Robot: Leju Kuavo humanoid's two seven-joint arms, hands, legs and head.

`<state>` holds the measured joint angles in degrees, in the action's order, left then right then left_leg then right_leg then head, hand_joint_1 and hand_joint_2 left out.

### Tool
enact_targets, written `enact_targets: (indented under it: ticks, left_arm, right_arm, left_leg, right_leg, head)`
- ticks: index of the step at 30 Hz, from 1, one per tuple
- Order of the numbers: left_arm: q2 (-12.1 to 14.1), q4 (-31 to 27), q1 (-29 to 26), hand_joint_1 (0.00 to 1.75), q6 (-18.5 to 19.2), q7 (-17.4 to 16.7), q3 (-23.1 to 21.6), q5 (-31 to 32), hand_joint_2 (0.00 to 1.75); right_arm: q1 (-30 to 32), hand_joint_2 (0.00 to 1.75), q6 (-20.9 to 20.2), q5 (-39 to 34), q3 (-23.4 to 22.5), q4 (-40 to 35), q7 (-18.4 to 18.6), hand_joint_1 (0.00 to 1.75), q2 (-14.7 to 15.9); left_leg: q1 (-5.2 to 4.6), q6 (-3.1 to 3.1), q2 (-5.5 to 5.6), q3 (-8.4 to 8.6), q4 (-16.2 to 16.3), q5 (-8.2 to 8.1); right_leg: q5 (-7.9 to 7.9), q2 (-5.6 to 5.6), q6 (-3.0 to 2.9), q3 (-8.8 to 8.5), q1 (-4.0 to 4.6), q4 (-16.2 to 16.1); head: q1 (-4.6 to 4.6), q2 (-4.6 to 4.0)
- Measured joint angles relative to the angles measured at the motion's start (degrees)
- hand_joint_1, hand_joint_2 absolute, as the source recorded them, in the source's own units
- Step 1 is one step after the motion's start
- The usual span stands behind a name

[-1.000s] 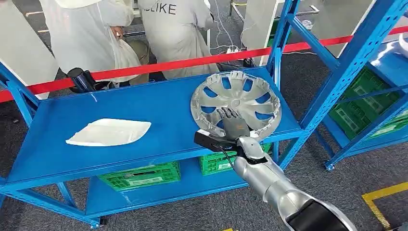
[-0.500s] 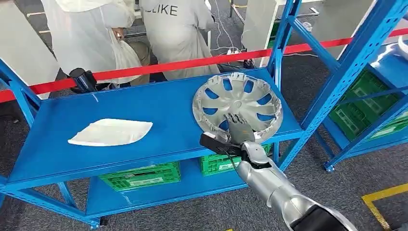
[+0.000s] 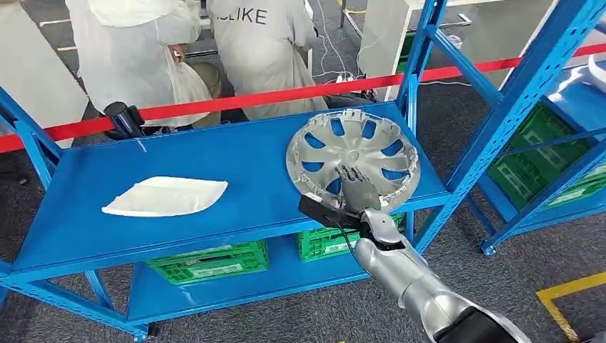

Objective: Take the parts from the cabinet and place them on the table.

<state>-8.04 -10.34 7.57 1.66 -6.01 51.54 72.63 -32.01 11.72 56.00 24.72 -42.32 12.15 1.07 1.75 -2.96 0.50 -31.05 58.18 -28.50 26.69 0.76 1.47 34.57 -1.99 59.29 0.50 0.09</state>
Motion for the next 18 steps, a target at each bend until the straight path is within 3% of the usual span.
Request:
enact_targets:
  ticks: [18]
  left_arm:
    - [0.0,0.0,-0.01,0.0,0.09,0.13,0.0,-0.37,0.0]
  right_arm:
    - [0.3,1.75,0.37,-1.36,0.0,-0.02,-1.01,1.75,0.26]
  left_leg:
    - [0.0,0.04,0.04,-0.07,0.01,0.02]
  right_leg:
    - [-0.09,0.0,0.14,-0.05,0.0,-0.14]
  head:
    - [0.0,0.0]
